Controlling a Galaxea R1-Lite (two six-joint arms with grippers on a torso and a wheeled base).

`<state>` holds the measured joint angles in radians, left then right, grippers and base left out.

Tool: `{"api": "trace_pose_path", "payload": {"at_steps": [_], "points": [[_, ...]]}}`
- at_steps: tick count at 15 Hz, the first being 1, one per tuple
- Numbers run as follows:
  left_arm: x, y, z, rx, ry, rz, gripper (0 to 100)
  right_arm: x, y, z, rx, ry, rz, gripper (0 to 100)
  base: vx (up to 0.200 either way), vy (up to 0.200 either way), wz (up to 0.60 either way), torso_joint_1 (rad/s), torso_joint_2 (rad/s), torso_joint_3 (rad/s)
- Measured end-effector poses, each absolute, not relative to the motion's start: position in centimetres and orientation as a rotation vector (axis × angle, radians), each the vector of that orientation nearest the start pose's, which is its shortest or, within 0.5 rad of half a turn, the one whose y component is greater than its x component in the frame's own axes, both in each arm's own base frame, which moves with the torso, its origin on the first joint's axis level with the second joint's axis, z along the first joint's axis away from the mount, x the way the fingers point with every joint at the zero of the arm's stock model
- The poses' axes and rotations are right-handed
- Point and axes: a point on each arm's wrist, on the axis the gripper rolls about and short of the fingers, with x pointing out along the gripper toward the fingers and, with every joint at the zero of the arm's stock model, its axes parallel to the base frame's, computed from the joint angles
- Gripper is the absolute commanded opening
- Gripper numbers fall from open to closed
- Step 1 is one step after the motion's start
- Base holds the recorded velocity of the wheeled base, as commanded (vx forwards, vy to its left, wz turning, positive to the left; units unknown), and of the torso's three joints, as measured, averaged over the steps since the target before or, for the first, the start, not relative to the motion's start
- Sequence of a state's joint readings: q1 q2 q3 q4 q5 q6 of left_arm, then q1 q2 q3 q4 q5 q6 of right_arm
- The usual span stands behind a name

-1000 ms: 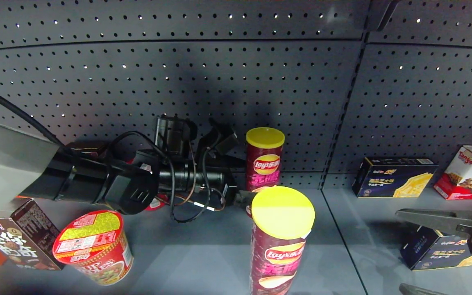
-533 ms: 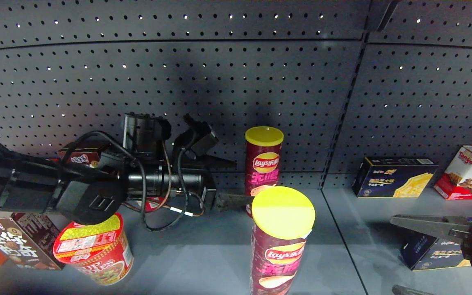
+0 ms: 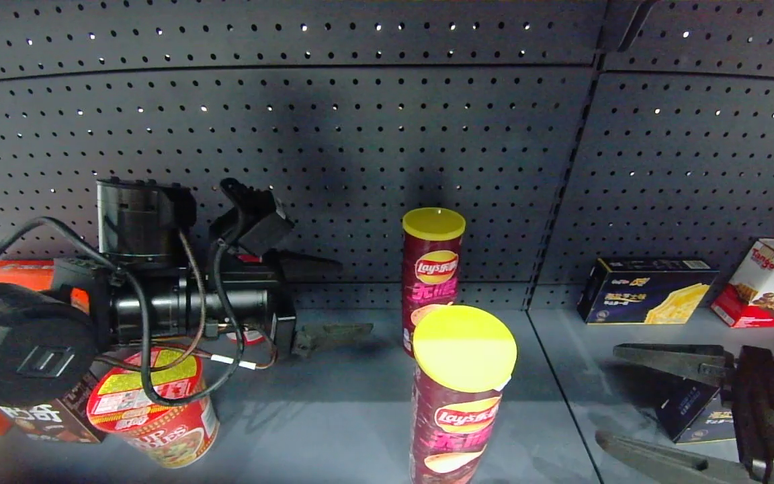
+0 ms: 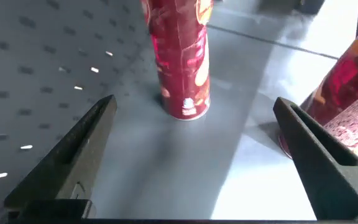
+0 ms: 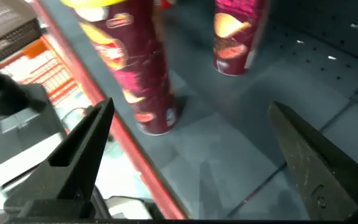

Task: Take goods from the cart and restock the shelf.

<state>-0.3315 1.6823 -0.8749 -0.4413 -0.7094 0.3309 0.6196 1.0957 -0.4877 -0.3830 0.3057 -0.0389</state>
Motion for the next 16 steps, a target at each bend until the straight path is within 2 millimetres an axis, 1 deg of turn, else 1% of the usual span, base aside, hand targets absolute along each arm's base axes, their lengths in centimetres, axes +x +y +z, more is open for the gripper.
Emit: {"api": "trace_pose_path", "payload": {"at_steps": [2, 4, 6, 9, 12, 16], "points": [[27.5, -11.0, 20.0, 0.253, 0.171, -1.014, 100, 12.2, 9.4, 20.9, -0.082, 0.212, 0.849, 100, 0.000, 0.000, 0.00, 0.000, 0.00, 0.000], [27.3, -11.2, 21.1, 0.296, 0.156, -0.860, 100, 12.6, 9.6, 21.0, -0.088, 0.215, 0.817, 100, 0.000, 0.000, 0.00, 0.000, 0.00, 0.000], [26.9, -11.5, 22.1, 0.323, 0.143, -0.729, 100, 13.0, 9.7, 20.9, -0.101, 0.220, 0.729, 100, 0.000, 0.000, 0.00, 0.000, 0.00, 0.000], [25.2, -11.9, 23.3, 0.351, 0.116, -0.604, 100, 13.4, 10.1, 20.9, -0.132, 0.227, 0.574, 100, 0.000, 0.000, 0.00, 0.000, 0.00, 0.000], [24.2, -11.6, 23.6, 0.374, 0.119, -0.449, 100, 13.2, 10.5, 20.4, -0.151, 0.247, 0.567, 100, 0.000, 0.000, 0.00, 0.000, 0.00, 0.000], [22.7, -10.9, 22.5, 0.385, 0.160, -0.421, 100, 12.9, 11.2, 19.3, -0.202, 0.308, 0.552, 100, 0.000, 0.000, 0.00, 0.000, 0.00, 0.000]]}}
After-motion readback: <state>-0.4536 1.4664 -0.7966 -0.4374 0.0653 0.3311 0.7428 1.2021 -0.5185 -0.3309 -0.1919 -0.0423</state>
